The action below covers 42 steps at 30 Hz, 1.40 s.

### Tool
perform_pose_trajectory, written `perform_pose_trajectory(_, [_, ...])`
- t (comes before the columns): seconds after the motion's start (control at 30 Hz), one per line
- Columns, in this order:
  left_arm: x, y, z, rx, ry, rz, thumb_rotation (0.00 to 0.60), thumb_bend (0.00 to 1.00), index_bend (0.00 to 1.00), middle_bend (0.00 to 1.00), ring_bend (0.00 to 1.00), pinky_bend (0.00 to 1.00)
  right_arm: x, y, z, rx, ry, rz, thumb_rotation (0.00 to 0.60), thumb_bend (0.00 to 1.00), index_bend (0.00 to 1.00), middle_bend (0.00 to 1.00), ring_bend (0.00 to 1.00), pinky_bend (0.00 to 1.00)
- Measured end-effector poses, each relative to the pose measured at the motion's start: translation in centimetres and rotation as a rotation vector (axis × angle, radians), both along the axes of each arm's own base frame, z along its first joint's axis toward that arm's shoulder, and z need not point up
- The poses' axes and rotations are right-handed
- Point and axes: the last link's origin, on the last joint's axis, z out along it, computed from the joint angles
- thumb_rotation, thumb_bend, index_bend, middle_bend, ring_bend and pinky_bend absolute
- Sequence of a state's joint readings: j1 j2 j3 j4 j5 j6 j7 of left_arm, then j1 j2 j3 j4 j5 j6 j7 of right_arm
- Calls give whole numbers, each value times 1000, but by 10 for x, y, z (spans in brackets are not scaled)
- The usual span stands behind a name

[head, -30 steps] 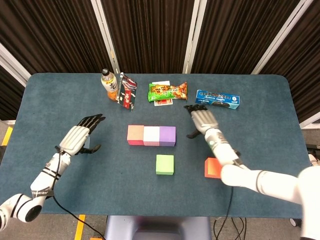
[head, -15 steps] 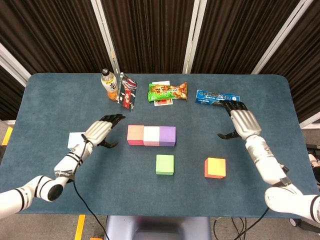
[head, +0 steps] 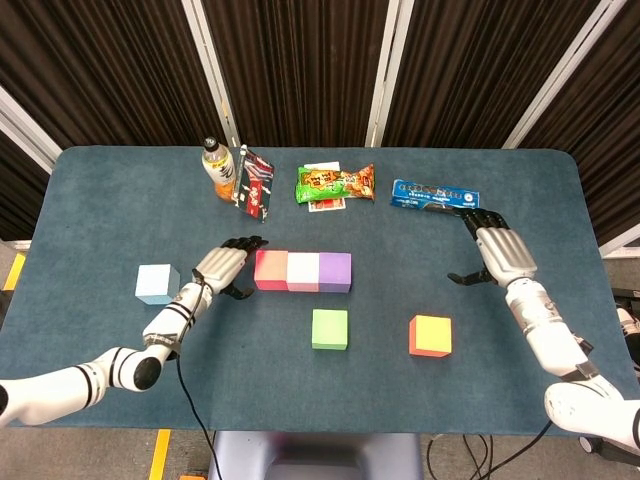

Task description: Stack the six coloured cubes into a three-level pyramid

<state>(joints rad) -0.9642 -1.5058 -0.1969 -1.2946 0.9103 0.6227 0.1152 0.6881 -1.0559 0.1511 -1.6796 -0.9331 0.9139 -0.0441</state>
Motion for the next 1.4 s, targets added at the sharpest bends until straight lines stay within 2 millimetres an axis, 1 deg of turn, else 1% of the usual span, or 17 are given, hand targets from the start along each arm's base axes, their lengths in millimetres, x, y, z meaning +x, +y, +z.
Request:
perform_pose_trajectory(0.17, [5,3,-12,-3,-7,10,600,323,36,42,3,76,-5,0,-2,8,0,-9,600,273,81,168,28,106])
perform_pose_trajectory(0.5, [12,6,-24,-9,-55,36,600,321,100,130,79,95,-13,-2,-5,10,-3,-25,600,273,81,168,28,106])
perform_pose_trajectory(0.6, [13,8,-26,-1,-60,35,600,317,138,176,114,102,-14,-3,-5,10,-4,-28,600,273,81,168,28,106])
perform_pose_trajectory(0.83, [13,12,-29,33,-67,30,600,317,262,320,221,136,-17,-2,-6,9,-5,-37,600,273,81,168,28,106])
perform_pose_trajectory(0.9, [13,12,-29,43,-64,24,600,318,283,345,240,140,-18,-2,-6,9,-5,-38,600,273,81,168,28,106])
perform_pose_trajectory(1.03, [11,12,-29,45,-61,19,600,319,290,359,249,141,-18,-2,-5,7,-7,-38,600,273,81,168,28,106])
perform_pose_trajectory(1.4, [9,11,-24,37,-52,-1,600,318,290,352,249,136,-20,0,-2,-1,-12,-42,600,273,81,168,28,106])
